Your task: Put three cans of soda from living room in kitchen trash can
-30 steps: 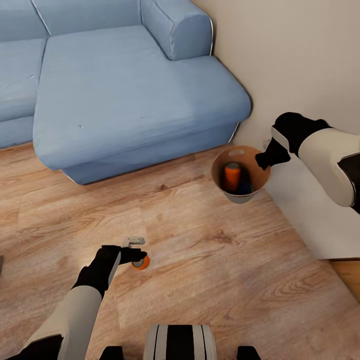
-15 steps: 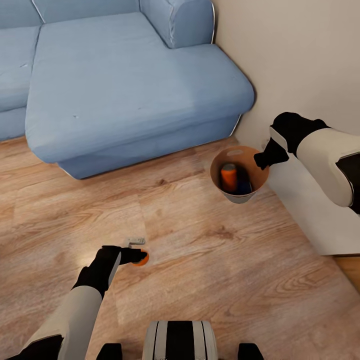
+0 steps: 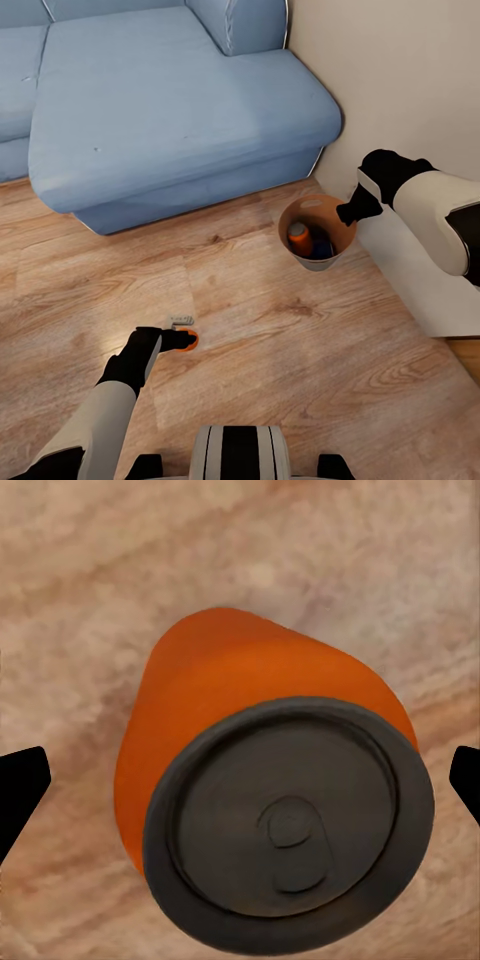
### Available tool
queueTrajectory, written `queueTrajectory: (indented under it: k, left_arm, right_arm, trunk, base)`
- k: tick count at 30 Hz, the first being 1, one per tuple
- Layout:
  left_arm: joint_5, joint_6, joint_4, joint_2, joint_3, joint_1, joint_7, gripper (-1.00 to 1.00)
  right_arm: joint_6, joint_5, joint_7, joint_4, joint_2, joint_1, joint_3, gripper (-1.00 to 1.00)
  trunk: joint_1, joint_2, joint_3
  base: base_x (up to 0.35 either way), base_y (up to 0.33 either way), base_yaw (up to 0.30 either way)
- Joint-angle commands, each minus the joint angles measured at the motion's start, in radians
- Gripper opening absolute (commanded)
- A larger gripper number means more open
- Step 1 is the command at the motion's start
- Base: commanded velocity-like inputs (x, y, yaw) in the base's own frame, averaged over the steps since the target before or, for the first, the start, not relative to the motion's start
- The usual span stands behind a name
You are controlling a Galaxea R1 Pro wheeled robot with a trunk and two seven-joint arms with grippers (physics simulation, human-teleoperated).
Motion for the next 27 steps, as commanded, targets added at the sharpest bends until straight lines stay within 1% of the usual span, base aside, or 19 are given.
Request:
queueTrajectory:
  k: [1,3,4,5,11,22,27]
  left_arm:
    - [0.0,0.0,0.0,0.0,0.0,0.0,0.0,1.0]
    - [0.001,0.0,-0.001,0.0,0.0,0.001,0.0,1.0]
    - [0.002,-0.001,-0.001,0.001,0.0,0.002,-0.001,-1.0]
    - [0.002,-0.001,-0.002,0.001,-0.001,0.003,-0.009,-1.0]
    - [0.002,0.001,-0.002,0.001,-0.001,0.002,-0.009,-1.0]
    - [-0.002,0.019,0.003,0.0,-0.001,-0.003,-0.007,-1.0]
    - [-0.003,0.03,-0.001,0.0,-0.001,-0.003,-0.008,-1.0]
  right_arm:
    - [0.001,-0.008,0.005,0.0,0.0,0.0,-0.002,-1.0]
    - [0.001,-0.008,0.005,0.0,0.0,0.0,-0.002,-1.0]
    - [0.001,-0.008,0.005,0.0,0.0,0.0,-0.003,-1.0]
    - [0.001,-0.008,0.005,0.0,-0.001,0.0,-0.002,-1.0]
    - [0.001,-0.008,0.005,0.0,-0.002,0.0,-0.003,-1.0]
    - [0.001,-0.008,0.005,-0.001,-0.004,0.003,-0.005,-1.0]
    - [0.001,-0.009,0.005,-0.001,-0.01,0.005,-0.012,-1.0]
  trunk:
    - [0.0,0.0,0.0]
    - [0.0,0.0,0.0]
    - [0.0,0.0,0.0]
    - [0.0,0.0,0.0]
    - [0.0,0.0,0.0]
    - [-0.042,0.077,0.034]
    - [-0.061,0.112,0.05]
  base:
    - [0.0,0.0,0.0]
    - [0.0,0.0,0.0]
    - [0.0,0.0,0.0]
    - [0.0,0.0,0.0]
    - [0.0,0.0,0.0]
    - [0.0,0.0,0.0]
    - [0.0,0.0,0.0]
